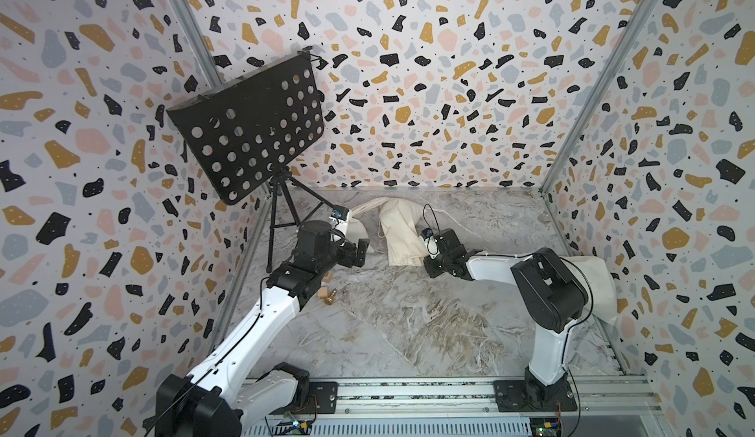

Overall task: Close the soil bag
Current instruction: Pick up the soil bag from the center of the board.

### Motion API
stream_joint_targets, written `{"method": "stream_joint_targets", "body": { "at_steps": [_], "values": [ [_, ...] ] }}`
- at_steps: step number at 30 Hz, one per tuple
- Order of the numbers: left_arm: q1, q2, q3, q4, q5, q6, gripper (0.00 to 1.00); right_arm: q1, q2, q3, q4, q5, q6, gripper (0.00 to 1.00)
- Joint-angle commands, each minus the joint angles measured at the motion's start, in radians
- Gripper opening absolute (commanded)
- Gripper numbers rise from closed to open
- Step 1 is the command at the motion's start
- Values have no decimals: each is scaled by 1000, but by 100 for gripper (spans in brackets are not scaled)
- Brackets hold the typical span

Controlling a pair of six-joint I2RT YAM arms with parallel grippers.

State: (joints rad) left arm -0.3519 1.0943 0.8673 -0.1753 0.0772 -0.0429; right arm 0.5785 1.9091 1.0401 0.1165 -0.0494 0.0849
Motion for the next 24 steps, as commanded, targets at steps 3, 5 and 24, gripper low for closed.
{"method": "stream_joint_targets", "body": {
  "at_steps": [3,5,24],
  "values": [
    [-61,-4,-34,74,42,113,100,3,-180,-84,-12,-36,-23,0],
    [-105,-11,-43,93,48,152,100,4,-275,-103,-53,-33,-38,0],
    [-505,133,-38,299,-83,399,100,9,-746,-62,-441,-185,-54,0]
  ]
}}
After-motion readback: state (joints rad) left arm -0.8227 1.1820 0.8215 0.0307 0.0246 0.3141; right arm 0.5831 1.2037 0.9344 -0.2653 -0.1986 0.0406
